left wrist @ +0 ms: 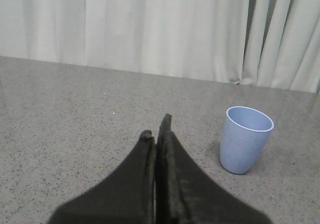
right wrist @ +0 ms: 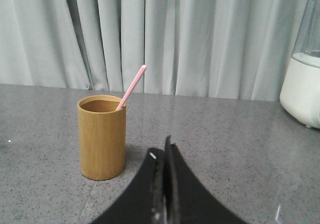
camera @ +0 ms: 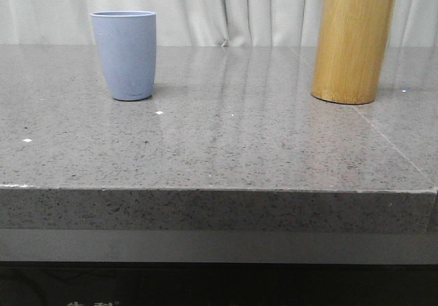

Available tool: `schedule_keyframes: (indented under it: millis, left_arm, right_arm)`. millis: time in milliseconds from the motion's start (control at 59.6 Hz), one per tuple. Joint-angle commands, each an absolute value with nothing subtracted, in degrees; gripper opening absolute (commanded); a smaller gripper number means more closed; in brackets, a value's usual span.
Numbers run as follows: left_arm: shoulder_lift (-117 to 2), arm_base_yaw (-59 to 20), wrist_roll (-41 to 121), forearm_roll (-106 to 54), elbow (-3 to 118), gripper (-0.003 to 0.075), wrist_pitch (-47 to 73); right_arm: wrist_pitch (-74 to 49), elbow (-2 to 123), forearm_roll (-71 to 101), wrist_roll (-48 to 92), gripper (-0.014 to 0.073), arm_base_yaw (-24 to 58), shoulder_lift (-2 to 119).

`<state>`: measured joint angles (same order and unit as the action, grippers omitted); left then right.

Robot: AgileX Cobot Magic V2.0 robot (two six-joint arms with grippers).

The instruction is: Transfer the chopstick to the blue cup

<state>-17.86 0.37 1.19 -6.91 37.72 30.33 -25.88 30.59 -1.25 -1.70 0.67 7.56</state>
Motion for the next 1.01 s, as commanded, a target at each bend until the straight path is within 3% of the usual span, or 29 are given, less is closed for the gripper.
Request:
schedule_keyframes:
  millis: [0, 218, 788, 872, 989]
  left_arm:
    - [-23.8, 0.4, 0.7, -7.6, 45.2, -0.0019, 32.0]
    - [-34.3, 0.4, 0.9, -7.6, 52.8, -0.0019, 37.2]
    - [-42.9, -3.1, 0.9, -7.3, 52.9, -0.0018, 37.8]
    - [-43.2, -3.1, 1.1, -7.3, 52.9, 0.0003, 37.6]
    - [-43.2, -3.1, 1.1, -7.3, 52.9, 0.0176, 37.6]
  right_arm:
    - [-27.3, 37.1, -2.3, -1.2, -0.0117, 0.8, 12.9]
    - [-37.1, 44.9, -2.3, -1.2, -0.0117, 0.8, 22.8]
    - [-37.6, 44.8, -2.3, -1.2, -0.0111, 0.8, 30.0]
    - [-38.0, 44.8, -2.3, -1.2, -0.0051, 0.8, 30.0]
    - [-38.2, 44.8, -2.3, -1.1, 0.0162, 0.8, 30.0]
